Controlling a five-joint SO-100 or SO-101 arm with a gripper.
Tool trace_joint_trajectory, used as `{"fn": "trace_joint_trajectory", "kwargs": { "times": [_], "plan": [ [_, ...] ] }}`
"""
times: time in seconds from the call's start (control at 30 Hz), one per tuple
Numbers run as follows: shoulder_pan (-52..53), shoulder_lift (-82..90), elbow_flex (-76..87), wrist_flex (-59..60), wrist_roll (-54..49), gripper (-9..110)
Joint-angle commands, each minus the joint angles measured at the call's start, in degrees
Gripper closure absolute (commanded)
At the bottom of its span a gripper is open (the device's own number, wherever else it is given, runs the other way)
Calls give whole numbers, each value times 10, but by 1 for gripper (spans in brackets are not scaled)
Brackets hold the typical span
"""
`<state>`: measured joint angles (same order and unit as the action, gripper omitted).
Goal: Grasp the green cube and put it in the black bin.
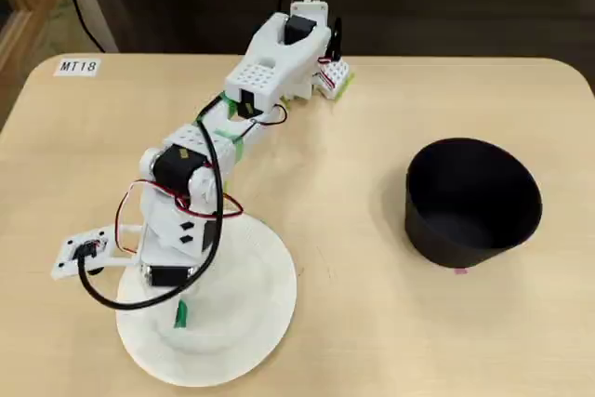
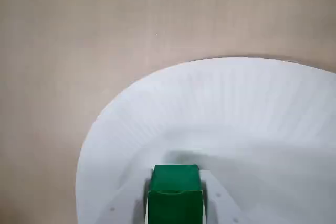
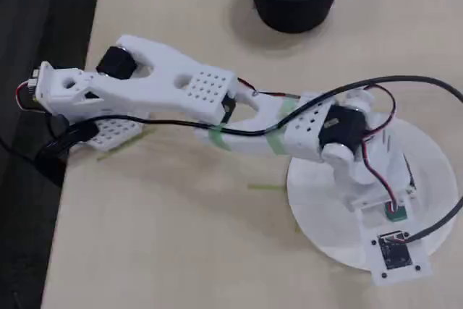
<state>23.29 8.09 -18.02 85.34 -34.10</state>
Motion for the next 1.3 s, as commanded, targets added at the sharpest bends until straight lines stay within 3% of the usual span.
{"fn": "trace_joint_trajectory", "kwargs": {
  "times": [0.0,0.2,0.4,0.8,1.27],
  "plan": [
    [-7,8,-19,-7,4,94],
    [-12,17,-19,-11,11,101],
    [-22,84,-22,2,43,102],
    [-90,314,-28,19,331,102],
    [-313,476,-29,37,338,102]
  ]
}}
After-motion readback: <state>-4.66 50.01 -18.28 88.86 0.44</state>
